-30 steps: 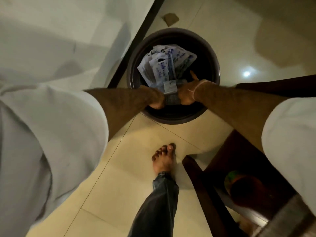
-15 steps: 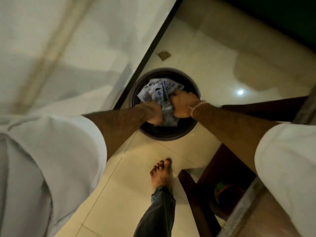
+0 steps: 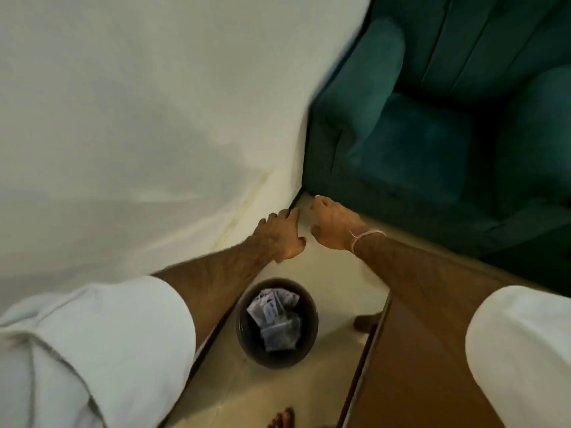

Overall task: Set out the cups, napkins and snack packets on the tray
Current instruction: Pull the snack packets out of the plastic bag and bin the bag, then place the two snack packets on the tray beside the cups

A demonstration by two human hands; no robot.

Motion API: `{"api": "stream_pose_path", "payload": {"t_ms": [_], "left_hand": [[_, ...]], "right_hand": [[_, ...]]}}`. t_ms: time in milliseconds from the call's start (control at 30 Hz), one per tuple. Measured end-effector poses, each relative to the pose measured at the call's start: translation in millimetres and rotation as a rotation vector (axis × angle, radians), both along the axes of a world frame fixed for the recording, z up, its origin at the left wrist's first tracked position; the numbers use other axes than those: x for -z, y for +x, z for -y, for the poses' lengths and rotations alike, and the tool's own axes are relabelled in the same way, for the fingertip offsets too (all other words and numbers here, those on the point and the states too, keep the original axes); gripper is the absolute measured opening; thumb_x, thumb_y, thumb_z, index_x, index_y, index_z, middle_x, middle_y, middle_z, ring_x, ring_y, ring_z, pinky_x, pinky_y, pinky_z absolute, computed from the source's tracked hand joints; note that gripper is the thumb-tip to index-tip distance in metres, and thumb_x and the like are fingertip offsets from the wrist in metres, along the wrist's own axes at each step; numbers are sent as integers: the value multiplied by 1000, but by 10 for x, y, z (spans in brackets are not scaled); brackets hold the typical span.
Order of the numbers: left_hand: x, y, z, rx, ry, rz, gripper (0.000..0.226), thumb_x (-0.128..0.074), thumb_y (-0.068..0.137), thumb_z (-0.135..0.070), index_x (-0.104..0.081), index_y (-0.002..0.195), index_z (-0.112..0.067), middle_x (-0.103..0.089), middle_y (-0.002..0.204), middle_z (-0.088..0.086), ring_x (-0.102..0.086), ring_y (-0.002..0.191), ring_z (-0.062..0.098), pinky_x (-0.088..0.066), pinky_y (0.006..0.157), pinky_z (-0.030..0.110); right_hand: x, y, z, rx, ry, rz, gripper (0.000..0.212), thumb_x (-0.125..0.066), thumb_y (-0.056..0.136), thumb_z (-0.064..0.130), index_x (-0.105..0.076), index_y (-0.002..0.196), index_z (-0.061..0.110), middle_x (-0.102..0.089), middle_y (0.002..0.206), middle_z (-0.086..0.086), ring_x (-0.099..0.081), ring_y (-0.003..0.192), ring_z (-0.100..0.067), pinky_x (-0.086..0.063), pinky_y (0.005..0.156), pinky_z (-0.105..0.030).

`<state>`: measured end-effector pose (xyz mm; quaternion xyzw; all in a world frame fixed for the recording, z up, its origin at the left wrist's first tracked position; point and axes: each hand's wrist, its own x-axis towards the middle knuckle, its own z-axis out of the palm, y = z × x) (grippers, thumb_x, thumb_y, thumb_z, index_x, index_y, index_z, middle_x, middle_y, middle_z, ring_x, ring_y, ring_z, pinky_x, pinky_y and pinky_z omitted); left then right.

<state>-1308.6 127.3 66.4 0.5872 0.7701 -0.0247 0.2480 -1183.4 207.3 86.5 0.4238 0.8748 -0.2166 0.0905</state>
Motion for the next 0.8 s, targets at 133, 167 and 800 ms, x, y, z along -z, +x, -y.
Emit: {"api": "stream_pose_path", "payload": {"t_ms": [133, 167, 800], "left_hand": [[-1253, 53, -275, -7, 205, -31, 79, -58, 93, -42, -20, 156, -14, -37, 157, 13, -42, 138, 36, -39, 112, 48], [-1570, 87, -331, 4, 245, -48, 80, -58, 93, -43, -20, 156, -13, -37, 157, 14, -41, 139, 36, -39, 111, 49], [-6642, 1811, -434, 103, 830, -307, 86, -60, 91, -42, -12, 158, -16, -25, 163, 13, -31, 143, 37, -36, 109, 49]], "right_hand": [[-1292, 181, -233, 33, 105, -115, 58, -61, 94, 27, -39, 146, 13, -38, 156, -8, -50, 132, -31, -45, 109, -45], [-1630, 249, -288, 45, 134, -143, 58, -61, 95, 26, -38, 147, 14, -38, 156, -8, -50, 133, -30, -44, 110, -44], [-6578, 2575, -110, 180, 702, -458, 61, -58, 96, 27, -31, 149, 12, -40, 154, -10, -49, 133, -30, -44, 108, -43]]}}
